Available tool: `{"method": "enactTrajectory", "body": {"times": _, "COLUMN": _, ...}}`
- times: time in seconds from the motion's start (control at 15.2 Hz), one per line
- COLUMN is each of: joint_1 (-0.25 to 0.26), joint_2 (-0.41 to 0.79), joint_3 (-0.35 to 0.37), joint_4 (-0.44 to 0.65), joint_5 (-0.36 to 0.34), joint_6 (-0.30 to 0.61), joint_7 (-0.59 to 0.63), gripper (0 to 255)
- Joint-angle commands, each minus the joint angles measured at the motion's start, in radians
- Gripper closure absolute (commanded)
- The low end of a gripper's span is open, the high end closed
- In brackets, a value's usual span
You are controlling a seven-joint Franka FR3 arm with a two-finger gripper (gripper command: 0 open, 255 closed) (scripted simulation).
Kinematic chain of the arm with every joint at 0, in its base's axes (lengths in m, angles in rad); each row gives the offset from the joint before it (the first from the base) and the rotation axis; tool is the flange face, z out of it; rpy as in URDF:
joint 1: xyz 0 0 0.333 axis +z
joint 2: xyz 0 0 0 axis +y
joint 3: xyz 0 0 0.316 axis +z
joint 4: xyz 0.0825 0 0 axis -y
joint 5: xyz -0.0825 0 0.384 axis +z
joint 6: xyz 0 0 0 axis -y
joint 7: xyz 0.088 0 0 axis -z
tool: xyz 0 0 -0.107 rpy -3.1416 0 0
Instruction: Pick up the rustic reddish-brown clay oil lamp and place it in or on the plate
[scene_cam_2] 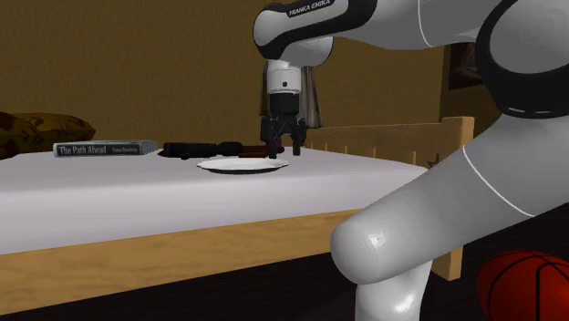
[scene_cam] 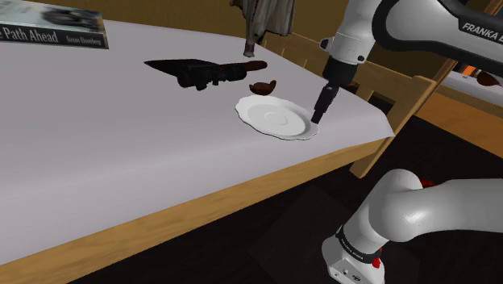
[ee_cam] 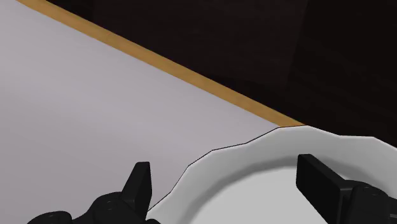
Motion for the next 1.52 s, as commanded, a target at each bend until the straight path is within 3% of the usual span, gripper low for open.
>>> {"method": "enactTrajectory", "body": {"times": 0.0, "joint_1": 0.0, "joint_2": 0.0, "joint_3": 0.0, "joint_4": 0.0, "joint_5": 0.0, "joint_6": 0.0, "joint_7": 0.0, "gripper": 0}}
{"method": "enactTrajectory", "body": {"times": 0.59, "joint_1": 0.026, "joint_2": 0.356, "joint_3": -0.093, "joint_4": 0.267, "joint_5": -0.055, "joint_6": 0.076, "joint_7": -0.242, "gripper": 0}}
{"method": "enactTrajectory", "body": {"times": 1.12, "joint_1": 0.045, "joint_2": 0.69, "joint_3": -0.137, "joint_4": 0.609, "joint_5": -0.049, "joint_6": 0.057, "joint_7": -0.444, "gripper": 0}}
{"method": "enactTrajectory", "body": {"times": 1.19, "joint_1": 0.045, "joint_2": 0.71, "joint_3": -0.138, "joint_4": 0.633, "joint_5": -0.048, "joint_6": 0.052, "joint_7": -0.455, "gripper": 0}}
{"method": "enactTrajectory", "body": {"times": 1.45, "joint_1": 0.045, "joint_2": 0.696, "joint_3": -0.138, "joint_4": 0.562, "joint_5": -0.049, "joint_6": 0.109, "joint_7": -0.454, "gripper": 0}}
